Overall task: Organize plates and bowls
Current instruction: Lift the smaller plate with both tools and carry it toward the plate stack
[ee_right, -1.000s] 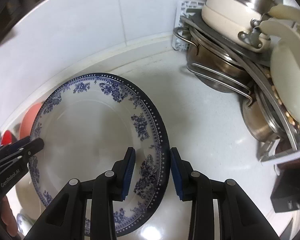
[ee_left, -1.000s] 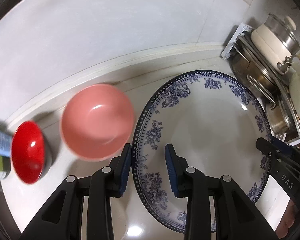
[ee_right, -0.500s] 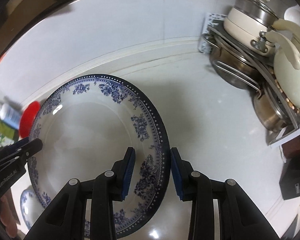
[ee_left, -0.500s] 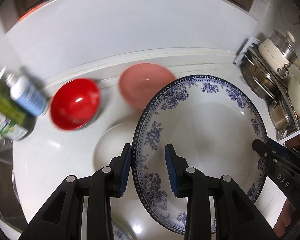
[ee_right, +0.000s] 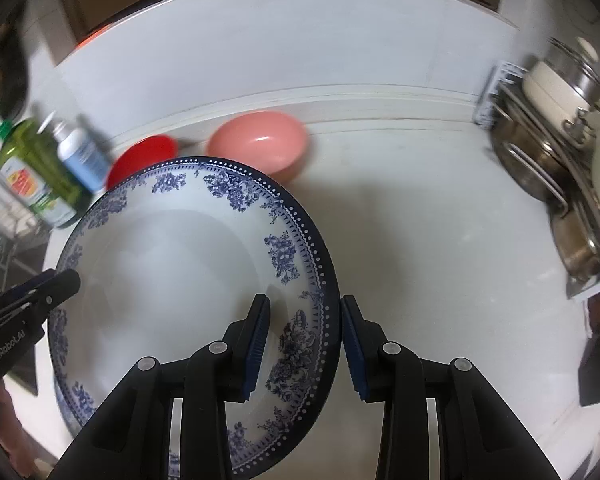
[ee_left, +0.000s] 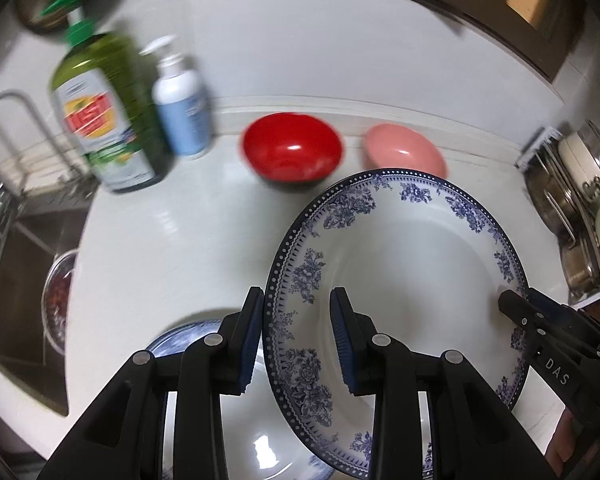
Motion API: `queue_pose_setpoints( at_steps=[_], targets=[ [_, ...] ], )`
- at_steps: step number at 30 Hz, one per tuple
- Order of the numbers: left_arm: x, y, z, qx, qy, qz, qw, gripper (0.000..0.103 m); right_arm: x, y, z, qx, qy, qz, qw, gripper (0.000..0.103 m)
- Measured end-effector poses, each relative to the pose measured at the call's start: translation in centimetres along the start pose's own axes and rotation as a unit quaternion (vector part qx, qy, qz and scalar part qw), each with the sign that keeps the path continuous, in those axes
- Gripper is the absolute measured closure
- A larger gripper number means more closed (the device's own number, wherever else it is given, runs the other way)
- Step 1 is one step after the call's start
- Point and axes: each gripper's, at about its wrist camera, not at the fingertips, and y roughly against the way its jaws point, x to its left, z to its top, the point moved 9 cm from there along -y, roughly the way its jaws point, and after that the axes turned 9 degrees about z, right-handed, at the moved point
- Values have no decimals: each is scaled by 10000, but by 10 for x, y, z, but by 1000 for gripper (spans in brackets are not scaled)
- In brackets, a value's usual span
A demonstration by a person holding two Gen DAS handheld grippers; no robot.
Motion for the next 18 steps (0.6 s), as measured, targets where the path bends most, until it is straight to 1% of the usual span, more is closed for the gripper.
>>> queue_pose_setpoints(
  at_steps=[9,12,18],
  targets=[
    [72,10,-31,54,518,256,9983,69,69,-7,-26,174,518,314,9980,66],
    [95,10,-43,122,726,332,9967,69,84,-13,-31,250,634,410,9968,66],
    [125,11,-63,237,967,473,9939,69,121,-23,-47,403,968,538,9930,66]
  ],
)
